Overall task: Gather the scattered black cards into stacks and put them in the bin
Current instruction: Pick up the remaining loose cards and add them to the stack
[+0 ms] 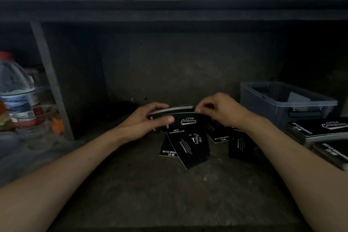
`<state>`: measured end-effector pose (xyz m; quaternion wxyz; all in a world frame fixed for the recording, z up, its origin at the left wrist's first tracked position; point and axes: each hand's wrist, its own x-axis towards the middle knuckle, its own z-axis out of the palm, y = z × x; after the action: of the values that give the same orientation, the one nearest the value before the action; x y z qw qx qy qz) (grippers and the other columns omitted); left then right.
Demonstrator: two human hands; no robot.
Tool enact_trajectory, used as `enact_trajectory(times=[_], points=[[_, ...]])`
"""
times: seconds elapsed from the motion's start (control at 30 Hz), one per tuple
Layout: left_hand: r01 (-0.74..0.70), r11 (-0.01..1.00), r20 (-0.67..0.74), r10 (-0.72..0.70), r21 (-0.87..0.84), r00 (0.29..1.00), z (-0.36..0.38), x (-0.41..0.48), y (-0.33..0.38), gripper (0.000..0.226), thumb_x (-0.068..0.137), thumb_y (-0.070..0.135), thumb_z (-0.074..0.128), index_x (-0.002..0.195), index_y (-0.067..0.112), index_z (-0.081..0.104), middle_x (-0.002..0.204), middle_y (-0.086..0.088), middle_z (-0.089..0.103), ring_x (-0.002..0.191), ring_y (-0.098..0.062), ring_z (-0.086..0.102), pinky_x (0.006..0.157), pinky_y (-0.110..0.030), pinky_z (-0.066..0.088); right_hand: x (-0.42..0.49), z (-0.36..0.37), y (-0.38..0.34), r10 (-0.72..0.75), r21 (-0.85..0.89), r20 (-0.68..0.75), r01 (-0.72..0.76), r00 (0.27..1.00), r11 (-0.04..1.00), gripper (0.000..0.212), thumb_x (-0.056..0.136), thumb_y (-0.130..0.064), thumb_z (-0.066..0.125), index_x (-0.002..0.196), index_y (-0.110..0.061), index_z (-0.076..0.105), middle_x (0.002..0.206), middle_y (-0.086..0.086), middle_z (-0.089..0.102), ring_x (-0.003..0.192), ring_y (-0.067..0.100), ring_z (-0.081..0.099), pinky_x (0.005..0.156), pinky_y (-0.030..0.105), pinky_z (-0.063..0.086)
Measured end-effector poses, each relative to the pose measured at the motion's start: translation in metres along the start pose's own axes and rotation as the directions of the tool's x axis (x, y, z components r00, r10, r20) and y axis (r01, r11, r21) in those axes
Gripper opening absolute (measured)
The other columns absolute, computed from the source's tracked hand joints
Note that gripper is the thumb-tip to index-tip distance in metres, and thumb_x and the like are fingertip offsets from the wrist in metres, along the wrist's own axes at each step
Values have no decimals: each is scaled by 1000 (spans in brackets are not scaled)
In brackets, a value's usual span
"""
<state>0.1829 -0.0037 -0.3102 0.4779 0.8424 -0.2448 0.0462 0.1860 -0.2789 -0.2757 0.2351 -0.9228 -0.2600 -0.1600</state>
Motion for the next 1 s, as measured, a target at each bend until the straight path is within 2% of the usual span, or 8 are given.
enact_trajectory(times=[0.17, 0.3, 0.37, 0.43, 0.5, 0.77, 0.87, 1.0], points=[[-110, 983, -37, 116, 150, 992, 3, 3, -6, 48, 89, 3, 72, 126, 29, 57, 117, 10, 68, 105, 5, 65, 92, -11, 49, 3, 16, -3, 92, 104, -129, -79, 987, 991, 7, 84, -27, 74, 87, -21, 76, 76, -13, 68, 64, -7, 58, 67, 13, 45], [-86, 993, -62, 91, 83, 994, 1, 3, -5, 51, 90, -12, 61, 124, 27, 59, 116, 5, 69, 105, -1, 66, 91, -15, 52, 4, -22, 17, 332, -13, -226, -344, 916, 939, 11, 84, -25, 71, 76, -32, 71, 85, -4, 71, 80, 12, 65, 74, 22, 47], [-80, 994, -64, 85, 68, 994, 2, 4, -4, 58, 86, -18, 58, 128, 22, 58, 117, 0, 69, 105, -6, 67, 92, -22, 53, -2, -34, 30, 488, -224, -83, -493, 869, 841, 10, 86, -19, 67, 90, -25, 74, 102, 2, 72, 95, 19, 65, 84, 27, 51], [-86, 994, -51, 90, 72, 995, 3, 4, -4, 64, 80, -23, 58, 131, 17, 56, 116, 1, 69, 101, 0, 66, 90, -18, 53, -8, -30, 35, 605, -522, 148, -458, 782, 720, 26, 90, -18, 58, 114, -13, 68, 118, 7, 66, 97, 20, 62, 82, 26, 49], [-69, 995, -49, 73, 71, 996, 2, 5, -5, 65, 79, -22, 60, 130, 19, 57, 116, 5, 69, 99, 4, 66, 88, -12, 51, -11, -21, 32, 638, -616, 269, -380, 722, 690, 31, 92, -17, 52, 119, -7, 64, 121, 10, 64, 92, 20, 59, 77, 24, 46], [-17, 996, -138, 28, 83, 990, 5, 7, -5, 47, 89, -11, 61, 128, 15, 61, 120, 3, 67, 102, 2, 63, 90, -8, 47, -4, -1, 22, 559, -438, 91, -471, 824, 766, 64, 84, -70, 52, 107, -12, 63, 117, 8, 64, 99, 25, 60, 78, 28, 45], [-5, 998, -186, 16, 61, 982, 4, 8, -6, 47, 89, -13, 60, 128, 13, 62, 115, 3, 67, 90, 13, 62, 80, -2, 46, -4, 1, 17, 510, -464, 160, -391, 845, 795, 54, 94, -58, 46, 120, -14, 64, 123, 8, 63, 110, 25, 59, 83, 28, 44], [8, 998, -183, 2, 55, 983, 5, 7, -7, 46, 89, -14, 60, 129, 10, 61, 118, -2, 67, 95, 5, 62, 82, -4, 47, -3, -15, 8, 471, -339, 166, -399, 866, 852, 34, 97, -36, 50, 115, -16, 70, 116, 5, 68, 107, 21, 61, 83, 22, 43]])
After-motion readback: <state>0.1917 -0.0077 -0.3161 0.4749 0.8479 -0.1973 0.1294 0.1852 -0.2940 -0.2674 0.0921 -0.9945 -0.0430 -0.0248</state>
